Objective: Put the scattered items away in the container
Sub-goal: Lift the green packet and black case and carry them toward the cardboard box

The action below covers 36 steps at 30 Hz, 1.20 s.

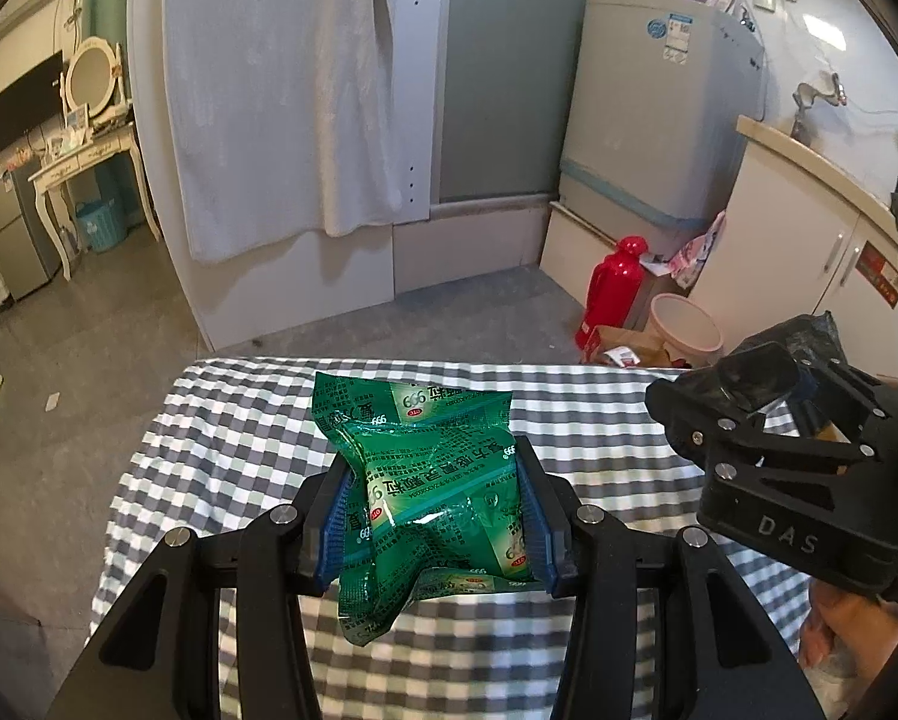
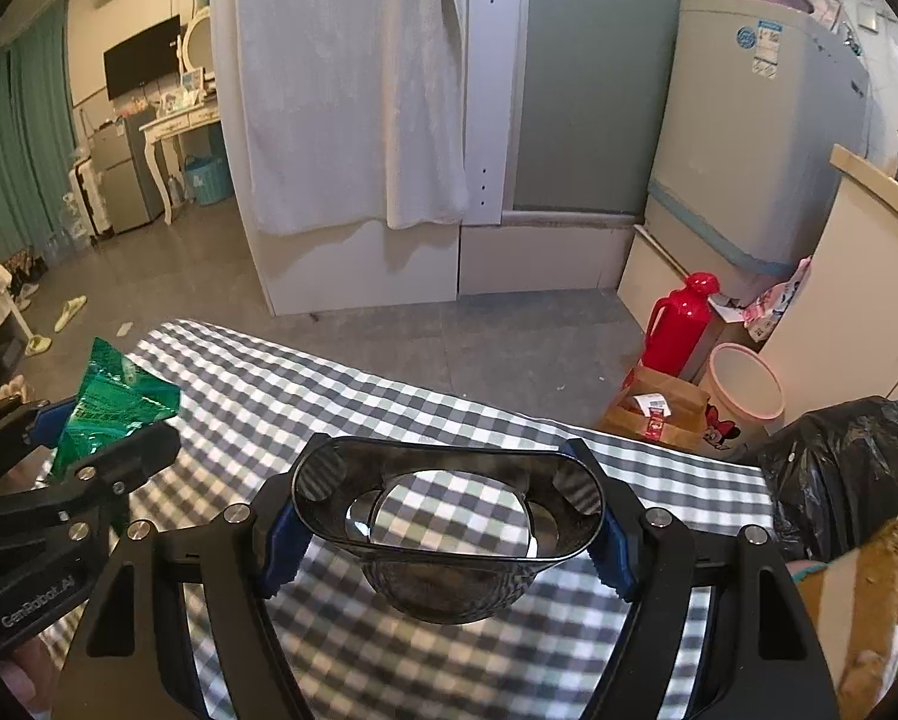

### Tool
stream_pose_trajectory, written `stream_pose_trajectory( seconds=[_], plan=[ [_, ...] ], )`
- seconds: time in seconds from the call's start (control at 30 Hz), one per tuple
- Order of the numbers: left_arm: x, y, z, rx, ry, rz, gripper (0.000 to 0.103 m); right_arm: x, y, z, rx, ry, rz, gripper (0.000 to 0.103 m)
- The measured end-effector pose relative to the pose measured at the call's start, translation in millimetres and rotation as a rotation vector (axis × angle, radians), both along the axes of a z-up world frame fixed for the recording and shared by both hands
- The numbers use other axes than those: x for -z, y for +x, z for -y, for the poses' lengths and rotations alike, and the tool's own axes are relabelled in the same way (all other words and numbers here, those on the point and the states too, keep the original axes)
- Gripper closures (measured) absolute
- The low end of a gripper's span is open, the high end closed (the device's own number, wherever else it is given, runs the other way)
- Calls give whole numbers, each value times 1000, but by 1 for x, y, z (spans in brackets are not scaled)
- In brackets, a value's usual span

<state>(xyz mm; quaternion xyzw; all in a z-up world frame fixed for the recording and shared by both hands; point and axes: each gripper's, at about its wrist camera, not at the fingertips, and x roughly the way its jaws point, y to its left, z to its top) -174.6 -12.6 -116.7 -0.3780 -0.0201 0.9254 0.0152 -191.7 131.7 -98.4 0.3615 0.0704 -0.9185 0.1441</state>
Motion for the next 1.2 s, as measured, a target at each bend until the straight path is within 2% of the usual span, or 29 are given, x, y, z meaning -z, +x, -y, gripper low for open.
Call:
stream_pose_trajectory(
  seconds=[0.57,1.2],
  plan=[
    [-57,57,-33,38,-18,-110,55,-61,79,-50,64,-50,-97,28],
    [-93,101,-81,125,-11,-194,54,-95,144,-110,158,-57,-176,28]
  ],
)
